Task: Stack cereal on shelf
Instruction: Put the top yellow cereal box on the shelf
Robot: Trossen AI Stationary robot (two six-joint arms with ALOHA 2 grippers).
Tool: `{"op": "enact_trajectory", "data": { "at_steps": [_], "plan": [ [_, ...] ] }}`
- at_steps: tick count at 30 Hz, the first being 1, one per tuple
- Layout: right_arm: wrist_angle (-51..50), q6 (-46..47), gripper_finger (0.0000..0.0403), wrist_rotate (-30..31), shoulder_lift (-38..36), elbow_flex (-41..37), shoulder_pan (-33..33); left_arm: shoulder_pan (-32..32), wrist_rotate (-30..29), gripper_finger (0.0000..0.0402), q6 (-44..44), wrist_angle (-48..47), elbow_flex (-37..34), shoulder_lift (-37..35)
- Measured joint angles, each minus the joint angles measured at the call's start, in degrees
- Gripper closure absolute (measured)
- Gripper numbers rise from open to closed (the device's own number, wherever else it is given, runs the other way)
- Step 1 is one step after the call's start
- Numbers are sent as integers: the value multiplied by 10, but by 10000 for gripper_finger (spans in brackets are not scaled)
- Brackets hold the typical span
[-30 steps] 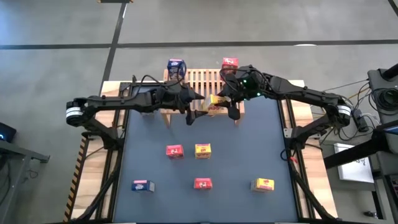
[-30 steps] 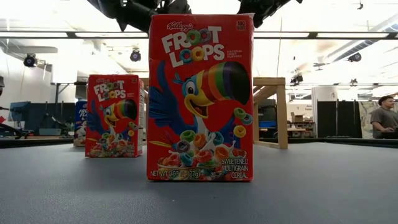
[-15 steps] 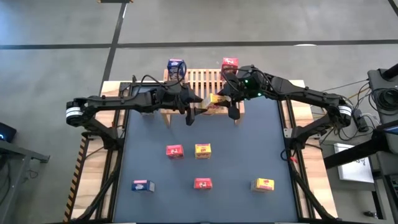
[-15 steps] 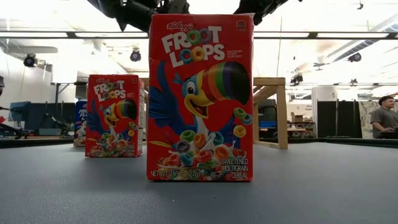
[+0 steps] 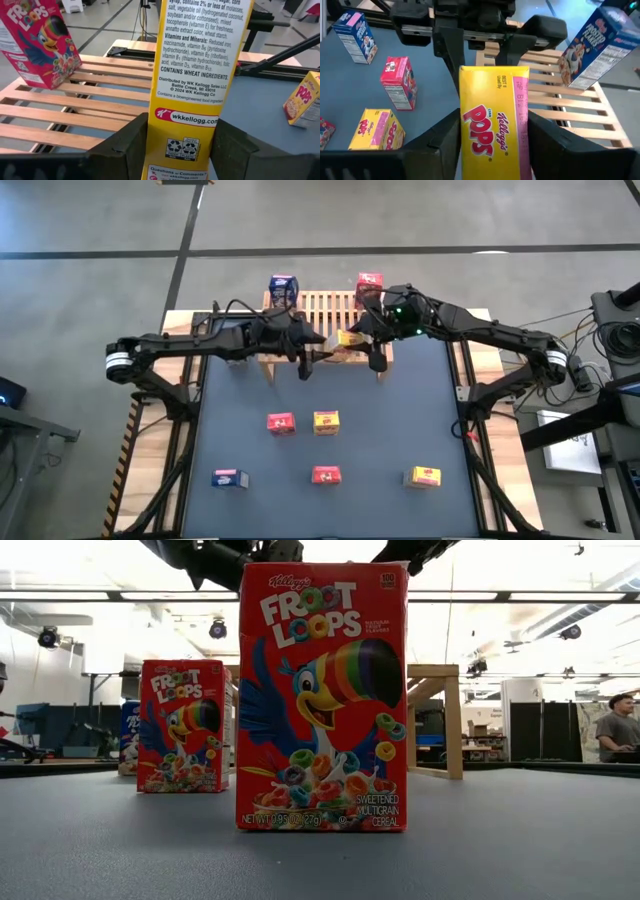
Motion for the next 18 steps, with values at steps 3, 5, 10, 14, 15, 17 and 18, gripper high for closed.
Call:
{"op": "enact_trajectory", "data": {
  "at_steps": [3, 5, 10, 14, 15, 17, 18],
  "plan": [
    [3, -4, 188, 0, -13, 0, 0, 6, 1, 239, 9, -3, 0, -3],
    [2, -7, 169, -2, -22, 0, 0, 13, 0, 239, 7, -6, -1, -8],
    [1, -8, 137, 7, -51, 0, -1, 38, 21, 239, 6, 12, -2, -21],
    [14, -16, 132, 11, -72, -15, -1, 57, 79, 239, 7, 53, -2, -22],
    [20, -20, 133, 11, -78, -21, -1, 63, 90, 239, 7, 61, -2, -22],
    [26, -23, 137, 12, -89, -33, -1, 76, 107, 239, 8, 82, -2, -22],
    [26, -23, 139, 11, -95, -39, -1, 84, 113, 239, 7, 92, -2, -22]
  ]
}}
